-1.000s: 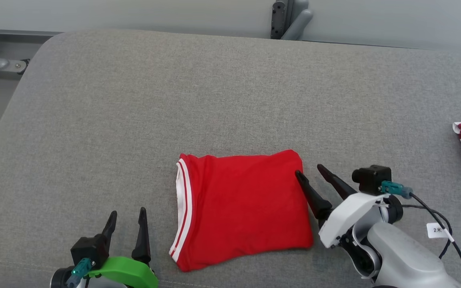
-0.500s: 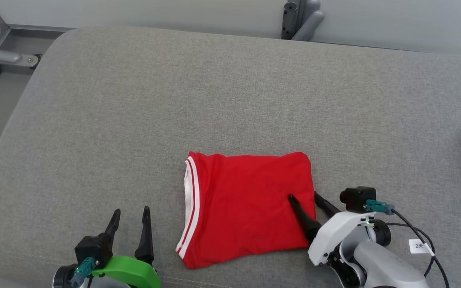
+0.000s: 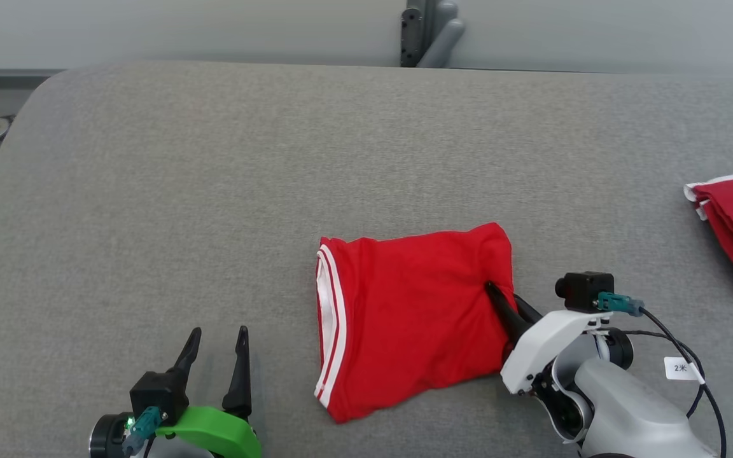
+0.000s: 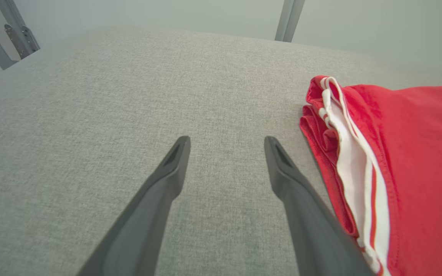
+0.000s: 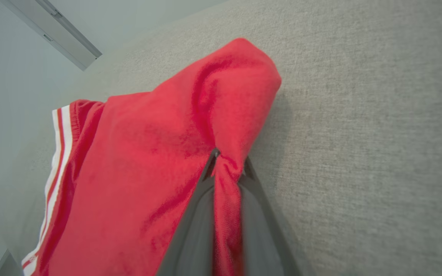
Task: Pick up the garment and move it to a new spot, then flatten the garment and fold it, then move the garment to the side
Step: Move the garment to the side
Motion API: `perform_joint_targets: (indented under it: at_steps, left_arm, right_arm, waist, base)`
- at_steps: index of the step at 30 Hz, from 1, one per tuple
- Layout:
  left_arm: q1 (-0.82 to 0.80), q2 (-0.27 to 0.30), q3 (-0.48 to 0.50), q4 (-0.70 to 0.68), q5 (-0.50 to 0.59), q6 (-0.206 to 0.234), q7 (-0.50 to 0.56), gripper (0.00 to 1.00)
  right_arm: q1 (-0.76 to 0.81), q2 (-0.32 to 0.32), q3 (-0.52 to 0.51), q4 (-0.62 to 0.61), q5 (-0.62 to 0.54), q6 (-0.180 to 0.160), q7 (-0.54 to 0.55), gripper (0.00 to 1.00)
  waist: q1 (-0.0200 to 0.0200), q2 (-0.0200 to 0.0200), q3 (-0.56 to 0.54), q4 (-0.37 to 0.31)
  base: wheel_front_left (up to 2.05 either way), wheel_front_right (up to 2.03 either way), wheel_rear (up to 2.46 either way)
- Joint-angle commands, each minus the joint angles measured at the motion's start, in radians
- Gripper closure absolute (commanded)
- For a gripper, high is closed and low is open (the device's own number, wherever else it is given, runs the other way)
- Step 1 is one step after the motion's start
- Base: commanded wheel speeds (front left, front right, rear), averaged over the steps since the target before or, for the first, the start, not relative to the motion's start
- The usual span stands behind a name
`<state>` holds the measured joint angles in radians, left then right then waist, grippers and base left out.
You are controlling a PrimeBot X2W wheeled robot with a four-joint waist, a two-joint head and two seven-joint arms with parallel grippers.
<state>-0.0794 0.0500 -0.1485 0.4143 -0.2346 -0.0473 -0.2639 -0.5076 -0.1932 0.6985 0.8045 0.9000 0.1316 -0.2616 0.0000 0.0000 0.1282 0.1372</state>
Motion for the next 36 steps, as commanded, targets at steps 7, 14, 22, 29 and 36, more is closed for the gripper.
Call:
perform_joint_targets:
  at_steps: [7, 14, 22, 29, 36]
  left_arm:
    - [-0.001, 0.002, 0.012, 0.006, 0.027, -0.018, 0.0, 0.0]
    - [-0.005, 0.003, 0.011, 0.011, 0.036, -0.027, 0.0, 0.0]
    - [-0.027, 0.003, 0.014, 0.015, 0.053, -0.038, 0.0, 0.0]
    - [-0.033, 0.003, 0.024, 0.012, 0.072, -0.045, 0.0, 0.0]
    - [-0.043, 0.003, 0.031, 0.002, 0.092, -0.053, 0.0, 0.0]
  right_arm:
    - [0.05, 0.017, -0.049, -0.019, -0.046, -0.002, -0.004, 1.0]
    - [0.073, 0.035, -0.059, -0.039, -0.063, -0.002, -0.004, 1.0]
    - [0.092, 0.052, -0.054, -0.067, -0.063, -0.002, -0.004, 1.0]
    - [0.095, 0.066, -0.045, -0.093, -0.069, -0.002, -0.003, 1.0]
    - [0.099, 0.065, -0.036, -0.111, -0.066, -0.002, -0.004, 1.0]
  waist:
    - [0.0, 0.0, -0.044, -0.25]
    - [0.0, 0.0, -0.047, -0.419]
    - [0.0, 0.0, -0.037, -0.545]
    - [0.0, 0.0, -0.022, -0.621]
    - [0.0, 0.0, 0.002, -0.669]
  base:
    - [0.0, 0.0, 0.0]
    - [0.0, 0.0, 0.0]
    - [0.0, 0.0, 0.0]
    - [0.0, 0.0, 0.0]
    - [0.0, 0.0, 0.0]
